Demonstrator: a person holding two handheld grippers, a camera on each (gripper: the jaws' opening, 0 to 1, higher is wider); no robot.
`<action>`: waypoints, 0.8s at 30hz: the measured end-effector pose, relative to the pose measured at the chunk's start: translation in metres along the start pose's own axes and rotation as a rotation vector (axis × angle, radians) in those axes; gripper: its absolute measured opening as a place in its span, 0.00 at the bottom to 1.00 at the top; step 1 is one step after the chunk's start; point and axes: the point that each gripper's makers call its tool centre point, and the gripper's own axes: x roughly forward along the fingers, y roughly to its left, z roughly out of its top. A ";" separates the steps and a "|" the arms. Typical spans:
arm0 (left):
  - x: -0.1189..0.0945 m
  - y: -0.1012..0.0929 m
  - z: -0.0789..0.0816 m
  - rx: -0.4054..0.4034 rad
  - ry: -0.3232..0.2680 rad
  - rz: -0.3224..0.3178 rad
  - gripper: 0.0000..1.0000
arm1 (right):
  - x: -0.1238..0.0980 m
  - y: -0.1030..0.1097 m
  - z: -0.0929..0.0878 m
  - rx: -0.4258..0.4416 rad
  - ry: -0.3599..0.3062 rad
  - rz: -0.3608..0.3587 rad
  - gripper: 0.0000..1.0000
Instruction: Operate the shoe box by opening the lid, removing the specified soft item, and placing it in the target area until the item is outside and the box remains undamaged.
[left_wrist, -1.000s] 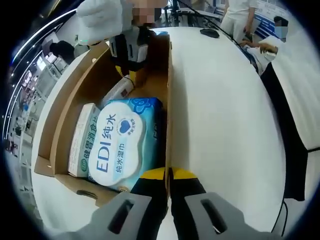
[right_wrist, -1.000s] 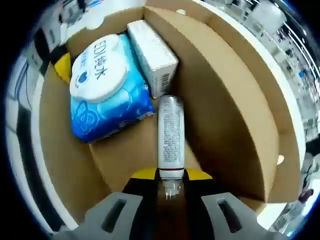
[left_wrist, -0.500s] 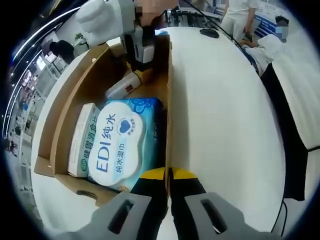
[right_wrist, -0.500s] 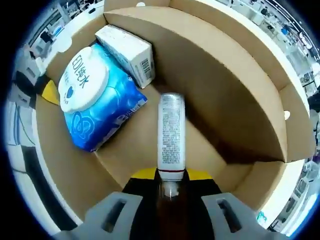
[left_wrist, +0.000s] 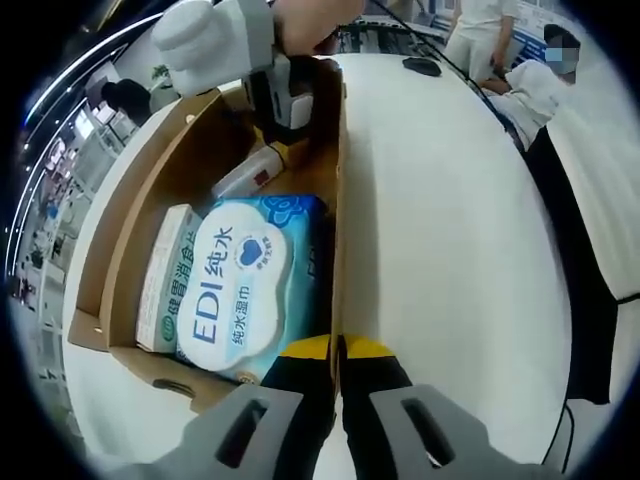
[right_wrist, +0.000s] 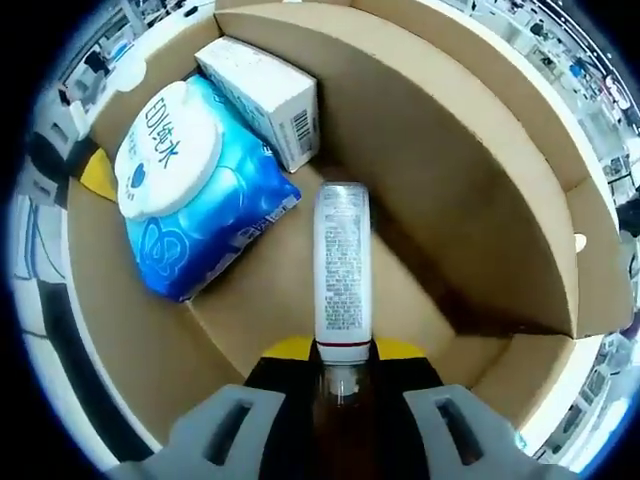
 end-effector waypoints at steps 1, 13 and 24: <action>0.000 0.000 0.000 0.002 0.001 0.000 0.01 | -0.001 0.001 0.000 0.001 -0.004 -0.005 0.18; -0.001 0.001 -0.001 0.004 0.000 0.013 0.01 | -0.029 0.005 0.008 0.077 -0.173 -0.084 0.17; -0.001 0.000 -0.002 0.012 -0.004 0.015 0.01 | -0.064 0.020 0.007 0.408 -0.373 -0.041 0.17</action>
